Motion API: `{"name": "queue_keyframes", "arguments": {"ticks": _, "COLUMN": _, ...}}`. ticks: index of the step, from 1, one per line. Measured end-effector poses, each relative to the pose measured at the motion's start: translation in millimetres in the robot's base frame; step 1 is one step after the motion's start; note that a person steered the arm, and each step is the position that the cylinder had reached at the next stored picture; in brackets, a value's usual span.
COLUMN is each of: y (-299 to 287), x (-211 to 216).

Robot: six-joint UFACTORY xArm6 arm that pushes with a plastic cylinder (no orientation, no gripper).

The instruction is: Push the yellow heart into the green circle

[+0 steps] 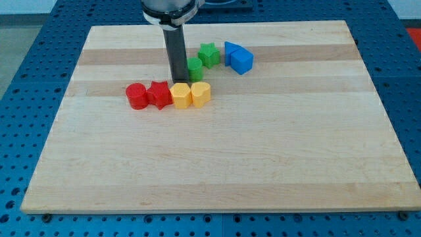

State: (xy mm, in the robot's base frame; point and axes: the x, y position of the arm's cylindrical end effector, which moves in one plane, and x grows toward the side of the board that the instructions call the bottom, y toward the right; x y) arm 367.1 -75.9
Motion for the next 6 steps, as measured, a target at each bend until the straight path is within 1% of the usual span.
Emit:
{"name": "queue_keyframes", "arguments": {"ticks": 1, "y": 4, "x": -7}}
{"name": "queue_keyframes", "arguments": {"ticks": 3, "y": 8, "x": -7}}
{"name": "queue_keyframes", "arguments": {"ticks": 4, "y": 9, "x": 10}}
{"name": "queue_keyframes", "arguments": {"ticks": 5, "y": 22, "x": 27}}
{"name": "queue_keyframes", "arguments": {"ticks": 6, "y": 43, "x": 27}}
